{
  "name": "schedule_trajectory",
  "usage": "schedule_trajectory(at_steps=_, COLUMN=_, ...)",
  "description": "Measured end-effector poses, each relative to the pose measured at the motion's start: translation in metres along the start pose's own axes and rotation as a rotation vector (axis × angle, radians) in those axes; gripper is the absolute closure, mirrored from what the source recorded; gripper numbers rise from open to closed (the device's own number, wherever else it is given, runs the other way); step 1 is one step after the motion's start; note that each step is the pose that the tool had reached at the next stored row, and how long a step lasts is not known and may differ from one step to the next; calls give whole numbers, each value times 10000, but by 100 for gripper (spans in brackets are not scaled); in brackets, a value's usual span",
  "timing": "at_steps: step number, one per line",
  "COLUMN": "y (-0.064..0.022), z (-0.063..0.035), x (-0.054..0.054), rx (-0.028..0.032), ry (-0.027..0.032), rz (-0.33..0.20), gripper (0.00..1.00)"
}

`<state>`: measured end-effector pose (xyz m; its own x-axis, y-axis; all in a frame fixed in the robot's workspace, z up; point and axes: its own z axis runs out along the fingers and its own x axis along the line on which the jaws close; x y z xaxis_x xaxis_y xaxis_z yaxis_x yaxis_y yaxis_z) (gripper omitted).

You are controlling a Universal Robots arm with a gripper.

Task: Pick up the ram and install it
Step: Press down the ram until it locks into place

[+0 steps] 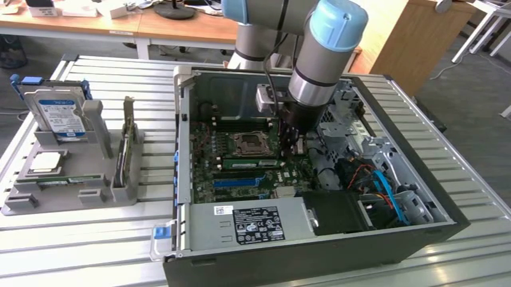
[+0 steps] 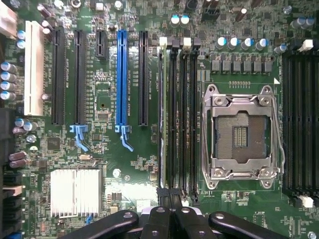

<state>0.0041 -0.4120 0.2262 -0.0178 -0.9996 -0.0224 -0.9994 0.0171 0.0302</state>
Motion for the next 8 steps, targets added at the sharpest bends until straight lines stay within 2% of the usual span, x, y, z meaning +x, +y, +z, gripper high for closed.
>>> schedule_trajectory(at_steps=3, y=2, z=-43, x=-1, rx=-47, ry=2, rz=1, gripper=90)
schedule_trajectory(at_steps=8, y=3, z=-106, x=-2, rx=-74, ry=3, rz=0, gripper=90)
